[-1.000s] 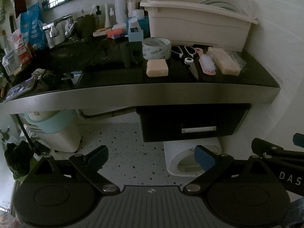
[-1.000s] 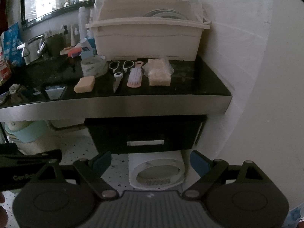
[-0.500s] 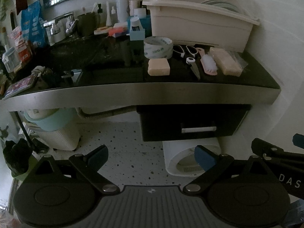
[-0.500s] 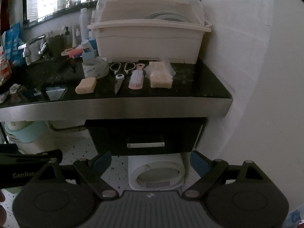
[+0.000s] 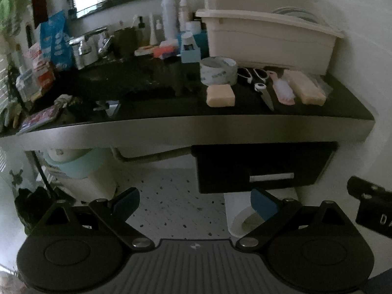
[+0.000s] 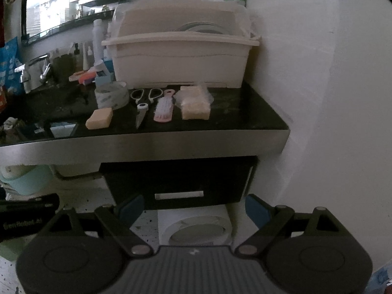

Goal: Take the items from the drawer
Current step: 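Move the right tool down to the black drawer's handle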

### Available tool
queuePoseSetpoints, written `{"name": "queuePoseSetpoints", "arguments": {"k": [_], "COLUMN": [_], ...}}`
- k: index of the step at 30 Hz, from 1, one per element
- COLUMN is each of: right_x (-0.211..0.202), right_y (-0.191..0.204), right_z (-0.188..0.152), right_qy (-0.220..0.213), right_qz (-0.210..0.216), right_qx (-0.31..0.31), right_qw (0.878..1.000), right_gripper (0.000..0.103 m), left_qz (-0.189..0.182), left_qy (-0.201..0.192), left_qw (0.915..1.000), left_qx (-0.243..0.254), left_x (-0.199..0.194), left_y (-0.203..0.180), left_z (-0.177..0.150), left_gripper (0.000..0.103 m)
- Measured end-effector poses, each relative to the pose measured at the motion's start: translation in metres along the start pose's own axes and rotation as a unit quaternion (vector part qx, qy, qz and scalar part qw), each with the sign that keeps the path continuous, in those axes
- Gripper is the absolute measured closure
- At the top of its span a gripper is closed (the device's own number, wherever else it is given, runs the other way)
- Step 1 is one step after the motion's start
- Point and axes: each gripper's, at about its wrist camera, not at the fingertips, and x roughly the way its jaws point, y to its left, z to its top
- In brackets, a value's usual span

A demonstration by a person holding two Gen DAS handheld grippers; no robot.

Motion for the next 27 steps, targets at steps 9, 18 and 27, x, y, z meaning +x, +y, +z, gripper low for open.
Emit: {"name": "queuePoseSetpoints", "arguments": {"k": [9,18,27], "right_x": [0.008,0.014,0.052], "right_y": [0.001,-0.005,0.009], "right_z": [-0.005,-0.024,-0.041], "right_qy": [-0.018,-0.069,-0.055], "right_qz": [0.009,0.062,0.096], "right_qx": [-0.013,-0.022,-0.146], "right_qw": [1.000,0.995,0.983], "right_gripper": [0.013,0.013,0.013], "left_qz": [0.011,-0.023,-0.006], "left_qy": [0.007,0.054,0.062], "left_qw": [0.9999,0.9974,0.9970], "left_qx": [0.004,-0.041,-0.046], "left_x": [0.009,0.027,0.036], "left_y": [0.005,0.032,0.048], "left_z": [-0.010,-0.027,-0.049], "left_gripper": [0.005,0.005,0.005]}}
